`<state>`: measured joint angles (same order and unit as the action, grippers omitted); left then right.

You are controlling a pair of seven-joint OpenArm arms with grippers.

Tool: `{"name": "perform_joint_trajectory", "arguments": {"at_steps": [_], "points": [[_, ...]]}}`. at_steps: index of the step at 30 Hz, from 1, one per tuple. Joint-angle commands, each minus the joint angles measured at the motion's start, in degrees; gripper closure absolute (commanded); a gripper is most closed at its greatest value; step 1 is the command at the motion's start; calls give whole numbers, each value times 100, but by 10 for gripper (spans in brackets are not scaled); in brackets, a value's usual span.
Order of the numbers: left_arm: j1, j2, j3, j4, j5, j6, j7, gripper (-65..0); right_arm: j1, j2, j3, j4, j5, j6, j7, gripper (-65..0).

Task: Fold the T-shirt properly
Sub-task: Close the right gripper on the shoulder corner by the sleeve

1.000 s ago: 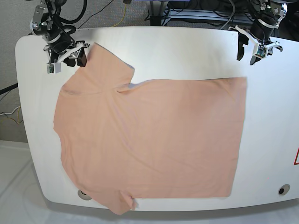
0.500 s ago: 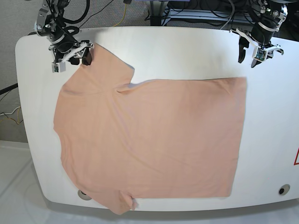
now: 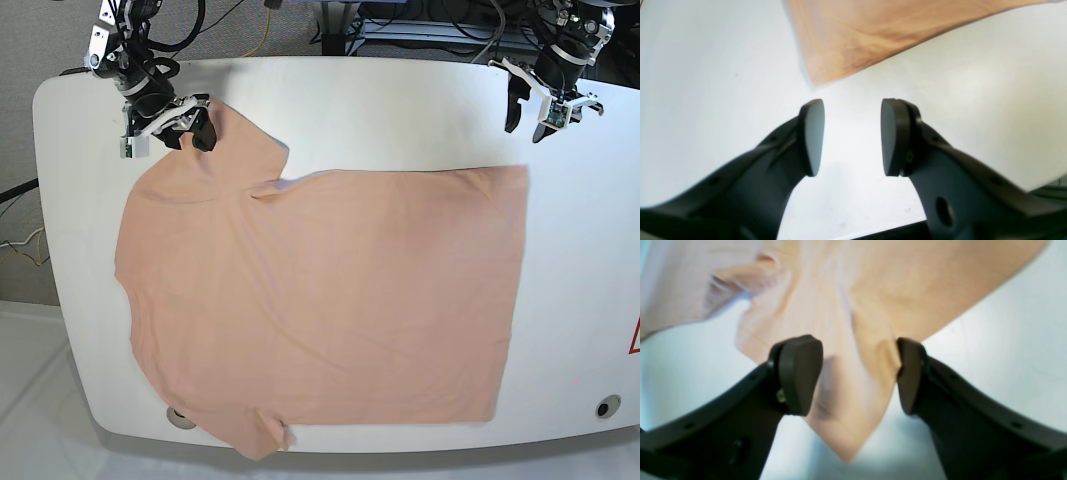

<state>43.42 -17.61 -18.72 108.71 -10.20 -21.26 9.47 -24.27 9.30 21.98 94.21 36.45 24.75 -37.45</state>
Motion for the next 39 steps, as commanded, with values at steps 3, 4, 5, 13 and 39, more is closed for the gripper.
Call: {"name": "perform_joint_trajectory", "arguments": {"at_steps": [3,4,5,13,39], "points": [[25,-26,-49,123,-67,38,-76,-255,40,71,-106,-258,-164,-132,-322,-369],[25,-21,-49,123,-65,39,-72,-255,61,80,-122,-299,-159,-137,-320,-367],[36,-25,-42,131,-59,29,-88,-256,75,78,-143,-339,-179,-132,-337,-365],[50,-35,-50,145,-38,29,-75,-256,204,121,-235,-508,-190,-137,-415,-296],[-221,-54,-22,82,-200,-82,203,-267,108,145,-259,-528,-163,38,-1167,-219]]}}
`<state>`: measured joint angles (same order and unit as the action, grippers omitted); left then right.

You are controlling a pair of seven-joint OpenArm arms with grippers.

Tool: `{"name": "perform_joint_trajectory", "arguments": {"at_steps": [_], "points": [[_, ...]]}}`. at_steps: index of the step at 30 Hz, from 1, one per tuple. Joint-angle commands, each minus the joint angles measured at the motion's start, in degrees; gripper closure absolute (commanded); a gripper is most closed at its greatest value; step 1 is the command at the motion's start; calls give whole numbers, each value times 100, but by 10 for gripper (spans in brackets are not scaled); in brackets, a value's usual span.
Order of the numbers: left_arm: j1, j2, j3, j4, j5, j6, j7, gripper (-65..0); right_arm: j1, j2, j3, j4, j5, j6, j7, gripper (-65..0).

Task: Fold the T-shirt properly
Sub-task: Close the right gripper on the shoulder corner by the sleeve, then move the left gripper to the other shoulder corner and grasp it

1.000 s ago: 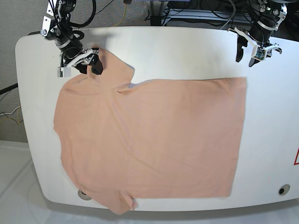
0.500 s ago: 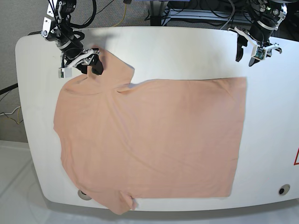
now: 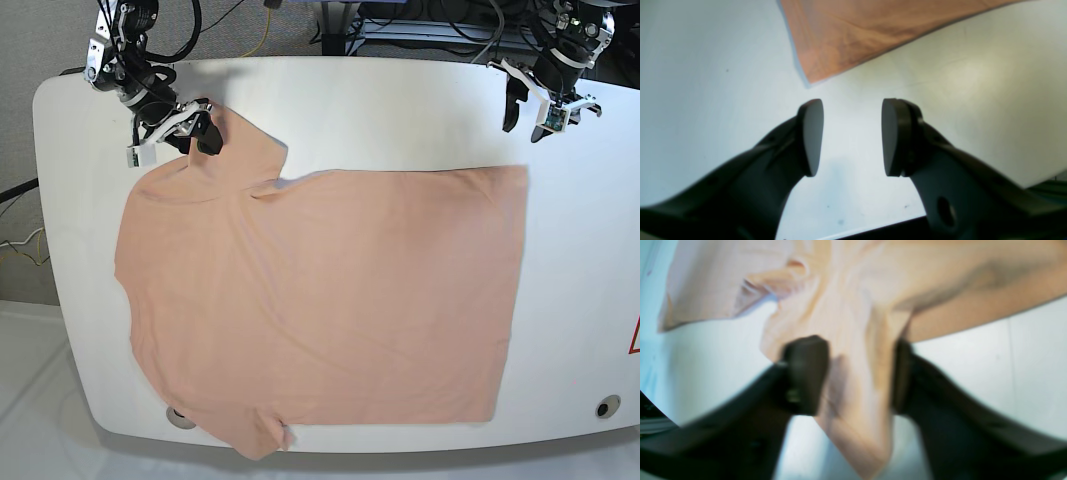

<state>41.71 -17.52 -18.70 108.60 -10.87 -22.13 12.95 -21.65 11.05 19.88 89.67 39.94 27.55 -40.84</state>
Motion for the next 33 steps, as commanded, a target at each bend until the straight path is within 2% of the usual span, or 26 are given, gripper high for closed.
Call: {"name": "perform_joint_trajectory", "arguments": {"at_steps": [1,5,11,15,19,25,27,33], "points": [[-74,-63,-25,95,-160,5,-150,-266,-157,-32,-48,-57,-513,-244,-793,-193],[-183,-67,-63,105,-294,23,-103,-261,-142,-38,-52,-72,-531,-243,-697,-116],[-400,-34,-552,151,-814,41,102,-261,-39,-13,-51,-94,-518,-192,-644,-122],[-507,-18,-728,157,-1130,32,247,-261,-29,-5,-57,-80,-492,-171,-600,-88],[-618,-45,-878,152,-1449,50,316,-252,27,10,-49,-13,-394,-107,-525,-6],[-760,-67,-1065,23,-1866,57,499,-244,85,14,-27,7,-331,-65,-497,0],[-826,-50,-1255,-242,-2360,-50,603,-240,90,30,5,21,-238,-50,-464,0],[-974,-176,-1559,-704,-3151,-279,867,-234,99,33,25,30,-235,-52,-427,0]]}}
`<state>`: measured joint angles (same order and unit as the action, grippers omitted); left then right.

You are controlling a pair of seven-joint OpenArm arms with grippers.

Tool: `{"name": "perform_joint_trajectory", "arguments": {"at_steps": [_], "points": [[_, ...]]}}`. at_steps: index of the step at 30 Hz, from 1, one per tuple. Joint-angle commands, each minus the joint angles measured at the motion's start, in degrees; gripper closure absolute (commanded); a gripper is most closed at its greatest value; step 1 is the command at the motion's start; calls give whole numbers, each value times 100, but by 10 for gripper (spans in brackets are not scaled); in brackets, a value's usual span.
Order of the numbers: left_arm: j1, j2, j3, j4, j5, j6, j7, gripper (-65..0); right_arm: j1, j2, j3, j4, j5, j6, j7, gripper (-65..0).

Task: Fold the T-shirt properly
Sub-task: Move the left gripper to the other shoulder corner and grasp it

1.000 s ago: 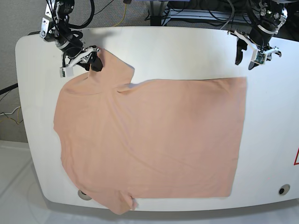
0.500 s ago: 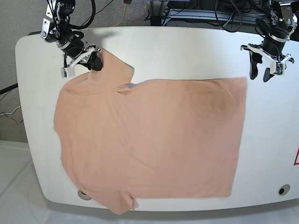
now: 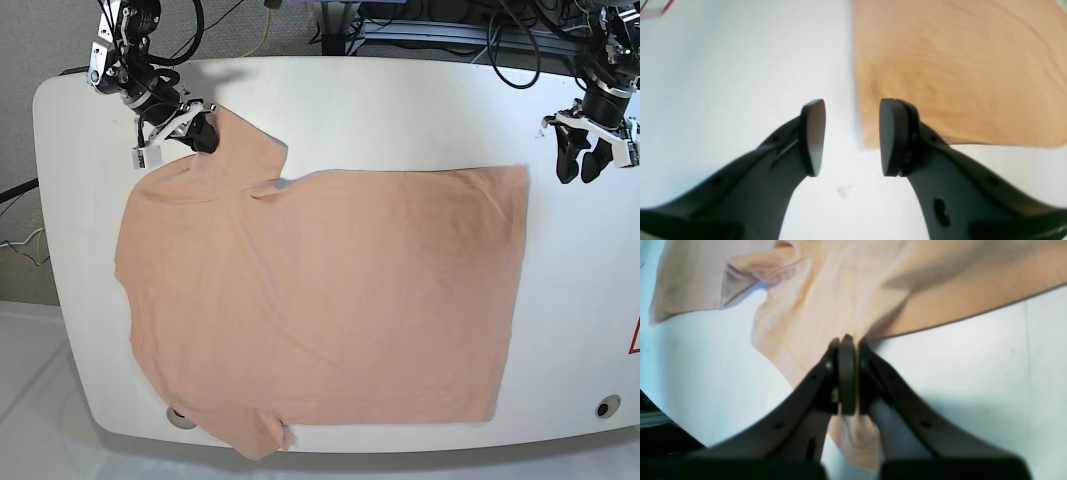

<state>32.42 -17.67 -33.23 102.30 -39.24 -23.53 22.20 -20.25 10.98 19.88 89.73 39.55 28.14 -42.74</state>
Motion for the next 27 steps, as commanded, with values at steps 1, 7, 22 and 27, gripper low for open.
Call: {"name": "perform_joint_trajectory", "arguments": {"at_steps": [1,7,22,27], "points": [[-77,-216,-136,-169,-440,-181,-11,-233,-42,41,25,27,-196,-112,-229,0],[-500,-769,-183,-1210,-1503,-488,449,-227,-88,33,7,67,-209,-107,-145,0],[-1711,-1199,70,-3070,-2033,-445,1196,-341,-65,45,12,62,-180,-85,-143,0],[-1999,-1301,261,-3461,-1990,-456,1138,-354,-57,31,15,76,-131,-52,-128,0]]}}
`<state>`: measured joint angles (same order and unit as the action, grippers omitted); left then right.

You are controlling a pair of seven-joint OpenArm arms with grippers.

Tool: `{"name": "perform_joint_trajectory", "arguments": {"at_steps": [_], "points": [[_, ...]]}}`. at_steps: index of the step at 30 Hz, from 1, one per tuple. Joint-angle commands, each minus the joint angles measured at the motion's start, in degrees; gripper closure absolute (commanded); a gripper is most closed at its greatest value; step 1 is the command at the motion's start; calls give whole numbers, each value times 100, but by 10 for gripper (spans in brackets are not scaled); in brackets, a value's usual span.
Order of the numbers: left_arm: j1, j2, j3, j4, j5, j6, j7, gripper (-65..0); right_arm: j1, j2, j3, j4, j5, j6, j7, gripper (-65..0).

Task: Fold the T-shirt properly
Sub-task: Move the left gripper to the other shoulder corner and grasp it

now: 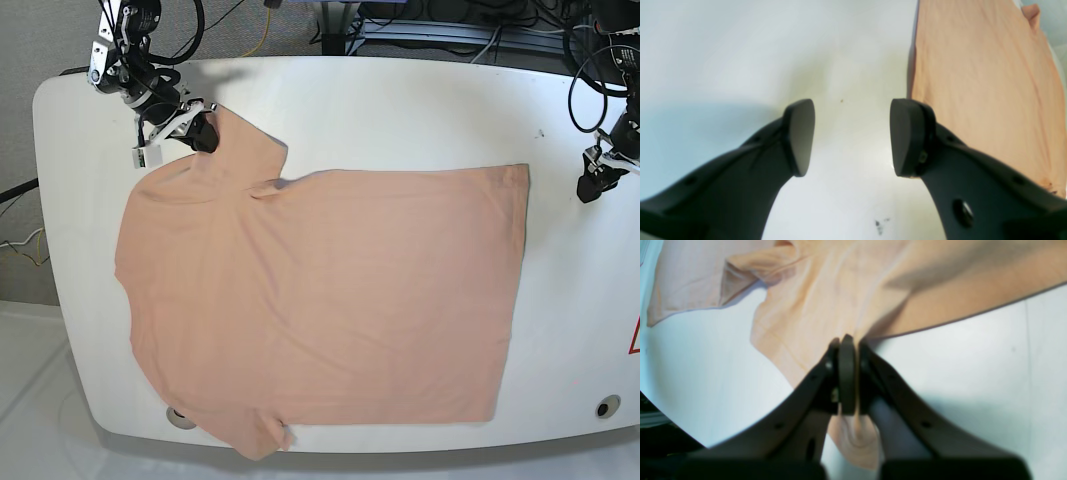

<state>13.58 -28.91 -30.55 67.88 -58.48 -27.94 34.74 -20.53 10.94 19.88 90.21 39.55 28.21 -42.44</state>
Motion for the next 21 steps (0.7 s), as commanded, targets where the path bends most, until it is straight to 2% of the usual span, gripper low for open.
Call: {"name": "perform_joint_trajectory", "arguments": {"at_steps": [1,7,17,21], "points": [[-126,-182,13,-33,-53,-20,-126,-353,-31,35,15,28,-134,-59,-157,0],[-173,-165,77,-75,3,-74,-176,-334,-21,35,16,33,-115,-56,-160,0],[-44,157,4,54,-25,-98,-163,-318,2,44,11,53,-68,-43,-104,0],[-13,399,-88,40,-89,-143,-101,-328,-5,36,3,51,-31,-12,-70,0]]}}
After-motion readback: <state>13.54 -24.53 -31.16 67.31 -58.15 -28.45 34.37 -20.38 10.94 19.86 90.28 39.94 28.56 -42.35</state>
